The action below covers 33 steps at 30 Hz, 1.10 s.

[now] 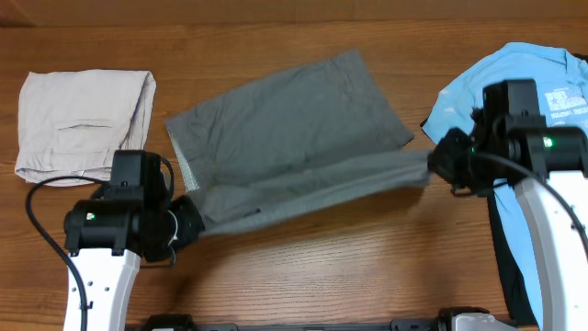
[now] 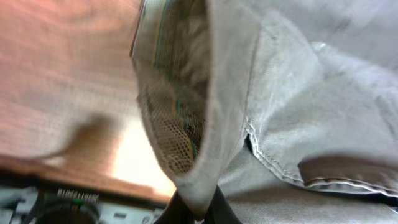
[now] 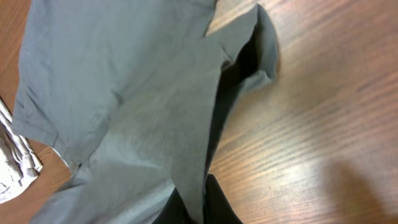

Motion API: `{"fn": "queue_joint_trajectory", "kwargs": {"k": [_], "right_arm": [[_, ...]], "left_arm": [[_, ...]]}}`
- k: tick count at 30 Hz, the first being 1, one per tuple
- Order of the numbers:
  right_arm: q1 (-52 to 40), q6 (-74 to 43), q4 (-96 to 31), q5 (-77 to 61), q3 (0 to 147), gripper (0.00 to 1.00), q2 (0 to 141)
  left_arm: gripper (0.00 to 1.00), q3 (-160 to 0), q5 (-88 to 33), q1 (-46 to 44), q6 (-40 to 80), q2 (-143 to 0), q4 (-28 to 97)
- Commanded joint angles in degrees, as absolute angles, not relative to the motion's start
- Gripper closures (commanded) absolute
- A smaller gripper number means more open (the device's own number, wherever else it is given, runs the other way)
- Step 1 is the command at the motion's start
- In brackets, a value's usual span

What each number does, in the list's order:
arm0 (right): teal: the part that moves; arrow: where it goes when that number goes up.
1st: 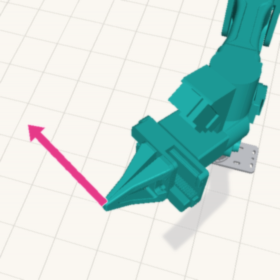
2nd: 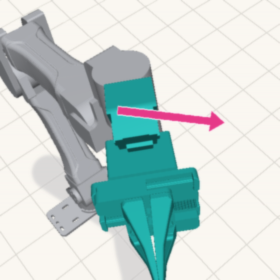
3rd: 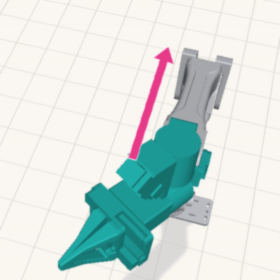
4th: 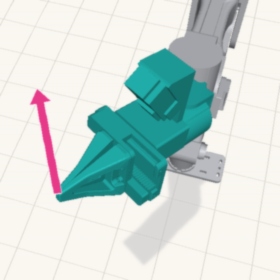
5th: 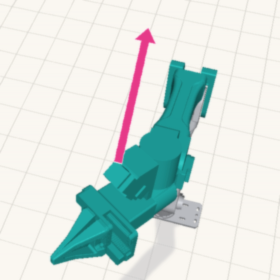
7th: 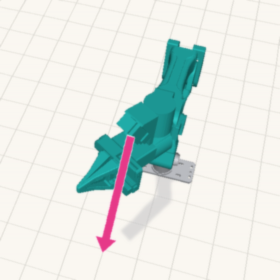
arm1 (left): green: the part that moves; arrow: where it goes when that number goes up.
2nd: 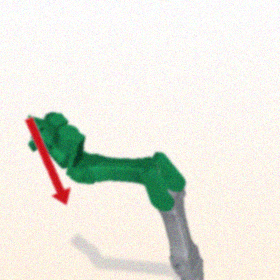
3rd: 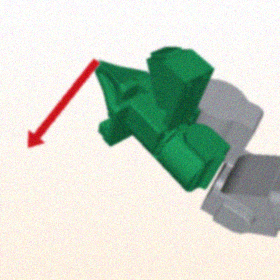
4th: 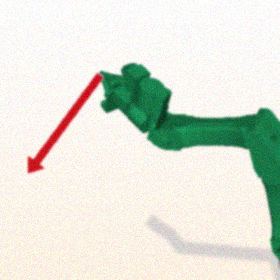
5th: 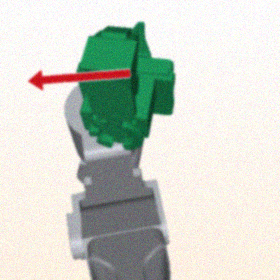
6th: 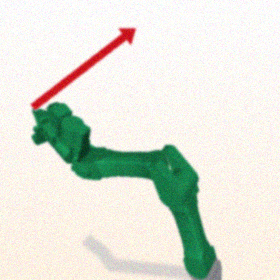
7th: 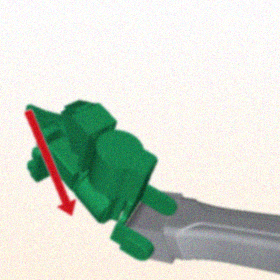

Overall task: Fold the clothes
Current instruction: 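Lift the bottom corners and fold them up toward the waistband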

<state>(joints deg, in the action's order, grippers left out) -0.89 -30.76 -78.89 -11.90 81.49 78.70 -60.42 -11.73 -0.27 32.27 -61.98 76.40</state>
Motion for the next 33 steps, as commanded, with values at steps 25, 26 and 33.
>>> {"fn": "queue_joint_trajectory", "kwargs": {"k": [25,26,33], "right_arm": [[-5.6,-26.7,-53.0,-9.0,95.2,0.96,101.3],[-5.8,-26.7,-52.0,-9.0,95.2,0.96,102.2],[-6.8,-25.0,-44.1,-9.0,95.2,0.96,107.3]], "left_arm": [[0.96,-69.7,3.3,0.1,36.5,-79.8,56.1],[0.96,-69.7,4.1,0.1,36.5,-79.8,55.7],[0.96,-69.6,9.8,0.1,39.5,-81.6,51.4]]}}
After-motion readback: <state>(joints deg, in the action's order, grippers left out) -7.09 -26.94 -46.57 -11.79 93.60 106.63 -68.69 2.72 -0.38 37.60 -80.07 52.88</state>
